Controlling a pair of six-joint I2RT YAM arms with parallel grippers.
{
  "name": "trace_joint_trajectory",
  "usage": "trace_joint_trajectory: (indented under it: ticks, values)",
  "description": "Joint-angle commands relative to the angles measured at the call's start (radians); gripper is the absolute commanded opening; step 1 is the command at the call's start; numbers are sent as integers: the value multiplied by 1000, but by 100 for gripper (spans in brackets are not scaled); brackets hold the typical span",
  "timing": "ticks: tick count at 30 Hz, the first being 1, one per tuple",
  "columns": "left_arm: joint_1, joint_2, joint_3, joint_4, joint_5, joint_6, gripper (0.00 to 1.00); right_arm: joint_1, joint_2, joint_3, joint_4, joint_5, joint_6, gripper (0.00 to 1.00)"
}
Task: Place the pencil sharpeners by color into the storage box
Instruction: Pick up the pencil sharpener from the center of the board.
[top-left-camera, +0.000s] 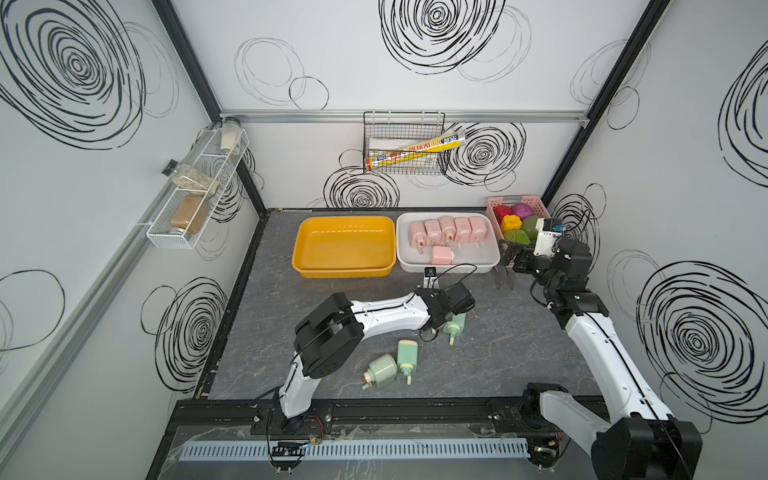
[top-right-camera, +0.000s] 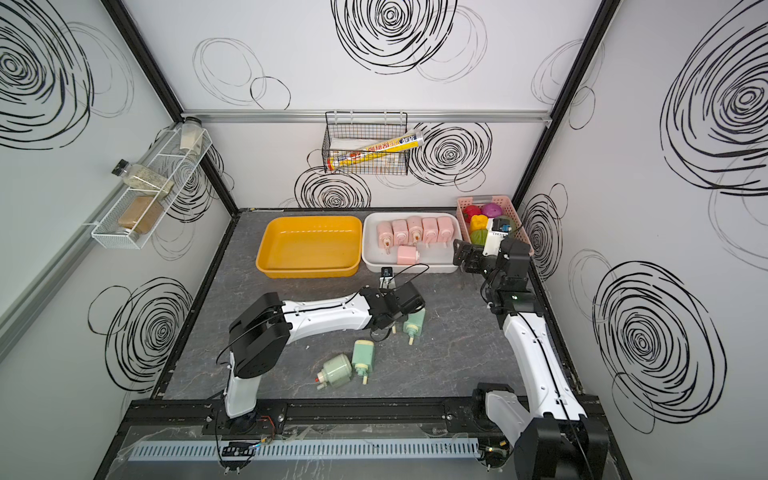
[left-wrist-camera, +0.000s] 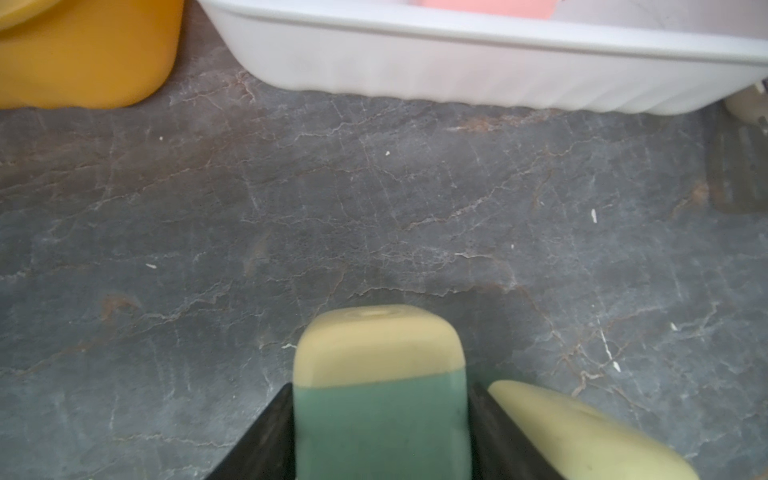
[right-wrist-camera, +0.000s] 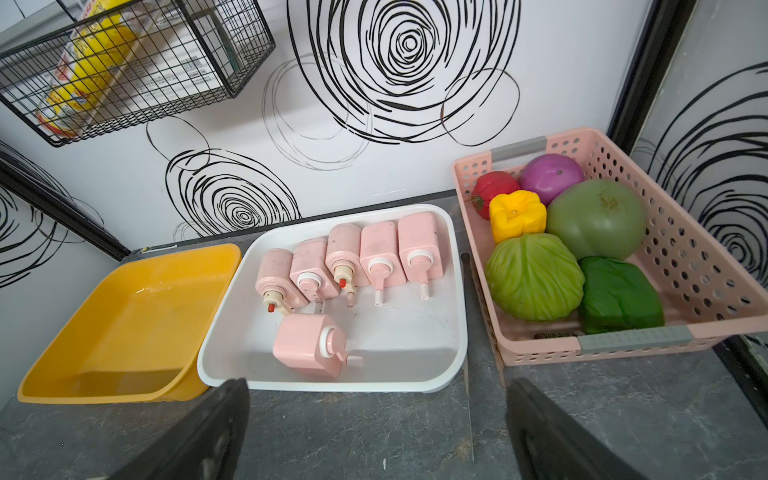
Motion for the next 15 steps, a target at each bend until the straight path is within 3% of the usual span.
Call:
trace_joint_trajectory:
  ticks: [1,6,12,15]
  values:
    - [38,-49,-52,47,56,168,0,9,17,-2,16,2,26,100]
    - [82,-134,-143,107,87,283,0,48,59,-19,53,-86,71,100]
    - [172,-230,-261,203,246,394,0,226,92,-14,74,43,101,100]
    - [205,-272,-283,206,241,432,0,286,106,-15,104,66,135,100]
